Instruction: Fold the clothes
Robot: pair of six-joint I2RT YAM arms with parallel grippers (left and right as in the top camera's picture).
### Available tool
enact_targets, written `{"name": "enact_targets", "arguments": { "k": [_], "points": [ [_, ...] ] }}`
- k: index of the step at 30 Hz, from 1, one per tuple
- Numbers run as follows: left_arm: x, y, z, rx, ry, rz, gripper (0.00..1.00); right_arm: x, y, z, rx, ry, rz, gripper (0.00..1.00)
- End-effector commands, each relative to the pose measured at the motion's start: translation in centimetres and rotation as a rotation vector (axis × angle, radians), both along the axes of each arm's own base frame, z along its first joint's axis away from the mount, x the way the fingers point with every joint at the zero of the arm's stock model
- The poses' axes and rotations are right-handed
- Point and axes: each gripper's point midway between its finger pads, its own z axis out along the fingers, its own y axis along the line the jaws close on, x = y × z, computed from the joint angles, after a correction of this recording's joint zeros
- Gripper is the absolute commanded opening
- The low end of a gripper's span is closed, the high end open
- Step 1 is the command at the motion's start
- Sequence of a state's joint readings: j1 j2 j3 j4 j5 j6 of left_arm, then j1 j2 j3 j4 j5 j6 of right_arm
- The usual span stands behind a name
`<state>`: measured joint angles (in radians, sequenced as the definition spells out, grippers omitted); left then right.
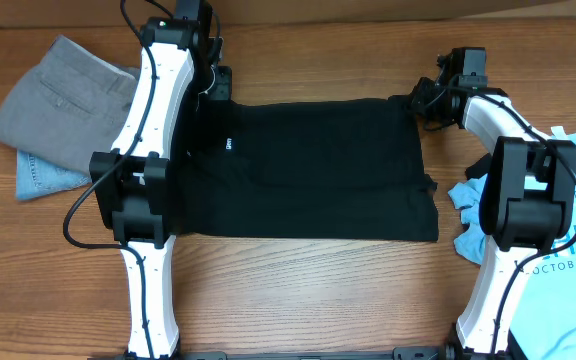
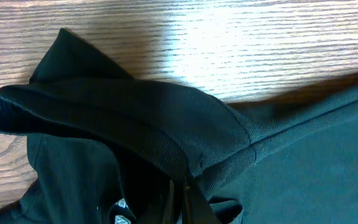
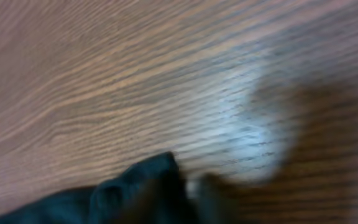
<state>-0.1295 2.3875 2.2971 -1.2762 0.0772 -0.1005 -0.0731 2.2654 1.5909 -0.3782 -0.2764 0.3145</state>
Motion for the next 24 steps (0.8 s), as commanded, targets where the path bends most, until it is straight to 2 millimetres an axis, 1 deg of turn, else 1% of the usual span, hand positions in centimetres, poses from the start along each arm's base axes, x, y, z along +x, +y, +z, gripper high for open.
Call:
{"name": "enact_targets", "arguments": {
  "k": [1,2,3,6,7,11,13,16,19,21,24],
  "points": [
    [0.5,-0.1,2.3,0.002,-0.058,-0.011,0.05,0.6,-0.2,3.2,-0.011,-0.057,-0.002,0.46],
    [0.5,-0.1,2.3,0.001,-0.058,-0.012,0.05,0.4,-0.1,2.8,-0.010,-0.047,0.000,0.46],
    [0.5,-0.1,2.3,0.002,-0.058,-0.011,0.05,0.4,0.1,2.5,-0.008,-0.039,0.001,0.49],
    [0.6,-0.1,2.3,0.002,-0.059,-0.011,0.05,0.2,0.9,1.6,-0.007,-0.024,0.015,0.63],
    [0.6,-0.1,2.4,0.001,-0.059,-0.012,0.05,0.2,1.2,1.4,-0.010,-0.022,0.019,0.65],
    [0.5,-0.1,2.3,0.001,-0.059,-0.012,0.05,0.3,1.5,-0.5,-0.064,0.006,-0.022,0.64],
    [0.5,-0.1,2.3,0.001,-0.058,-0.012,0.05,0.1,1.7,-1.5,-0.082,0.022,-0.021,0.59],
    [0.5,-0.1,2.3,0.002,-0.058,-0.012,0.05,-0.4,2.0,-2.6,-0.088,0.053,-0.016,0.47],
    [0.5,-0.1,2.3,0.001,-0.058,-0.012,0.05,-0.7,1.6,-2.9,-0.108,0.072,-0.030,0.34],
    [0.5,-0.1,2.3,0.001,-0.058,-0.012,0.05,-0.8,1.5,-2.9,-0.115,0.077,-0.035,0.29],
    [0.5,-0.1,2.3,0.001,-0.058,-0.012,0.05,-0.8,0.9,-2.9,-0.117,0.078,-0.046,0.19]
  ]
}}
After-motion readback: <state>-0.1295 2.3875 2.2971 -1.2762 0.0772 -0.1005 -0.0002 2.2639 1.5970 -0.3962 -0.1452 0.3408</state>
